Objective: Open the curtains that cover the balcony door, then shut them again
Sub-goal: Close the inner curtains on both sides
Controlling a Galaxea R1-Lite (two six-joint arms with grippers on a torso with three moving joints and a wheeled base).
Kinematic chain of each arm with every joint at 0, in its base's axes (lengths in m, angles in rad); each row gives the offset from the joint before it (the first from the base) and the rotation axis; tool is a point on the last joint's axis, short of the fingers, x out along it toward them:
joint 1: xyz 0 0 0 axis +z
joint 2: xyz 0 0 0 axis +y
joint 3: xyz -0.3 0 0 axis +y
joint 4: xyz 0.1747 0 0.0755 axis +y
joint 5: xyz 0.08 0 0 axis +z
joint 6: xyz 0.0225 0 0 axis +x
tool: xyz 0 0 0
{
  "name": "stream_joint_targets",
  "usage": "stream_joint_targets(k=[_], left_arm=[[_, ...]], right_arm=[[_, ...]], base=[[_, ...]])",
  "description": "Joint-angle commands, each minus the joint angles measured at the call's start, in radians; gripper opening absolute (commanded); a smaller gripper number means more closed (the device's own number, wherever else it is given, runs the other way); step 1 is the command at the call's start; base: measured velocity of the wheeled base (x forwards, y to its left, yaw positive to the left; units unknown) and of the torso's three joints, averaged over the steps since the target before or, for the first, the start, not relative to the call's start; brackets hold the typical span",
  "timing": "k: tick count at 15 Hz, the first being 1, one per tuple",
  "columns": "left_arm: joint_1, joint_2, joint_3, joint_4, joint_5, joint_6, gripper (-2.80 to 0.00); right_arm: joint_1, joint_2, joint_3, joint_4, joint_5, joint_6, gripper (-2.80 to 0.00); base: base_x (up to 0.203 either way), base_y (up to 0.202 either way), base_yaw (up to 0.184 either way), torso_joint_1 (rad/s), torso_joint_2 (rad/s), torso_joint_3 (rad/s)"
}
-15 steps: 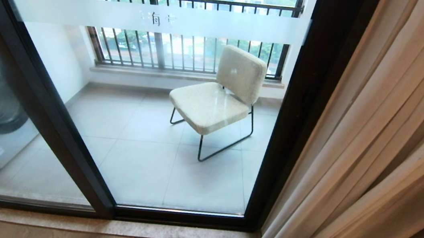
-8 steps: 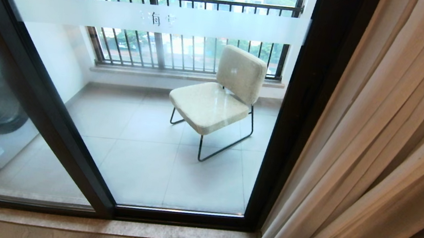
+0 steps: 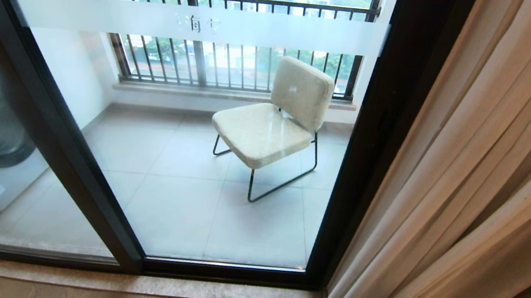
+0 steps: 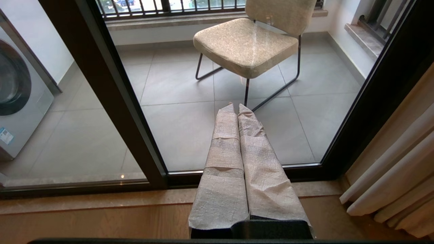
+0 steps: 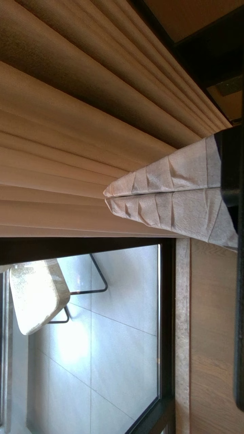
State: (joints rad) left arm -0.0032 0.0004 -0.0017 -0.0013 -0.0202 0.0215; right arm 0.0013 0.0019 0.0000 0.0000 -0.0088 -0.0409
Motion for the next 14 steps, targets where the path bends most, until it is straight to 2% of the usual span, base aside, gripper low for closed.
stream_joint_targets(k=[1,14], left_arm=[[0.0,0.0,0.0,0.0,0.0,0.0,-2.8],[0.0,0.0,0.0,0.0,0.0,0.0,-2.8]], right_arm=[[0.0,0.0,0.0,0.0,0.0,0.006,-2.8],[0.0,0.0,0.0,-0.001,0.003,0.012,-2.8]], base=[[0.0,0.0,0.0,0.0,0.0,0.0],[0.0,0.0,0.0,0.0,0.0,0.0]])
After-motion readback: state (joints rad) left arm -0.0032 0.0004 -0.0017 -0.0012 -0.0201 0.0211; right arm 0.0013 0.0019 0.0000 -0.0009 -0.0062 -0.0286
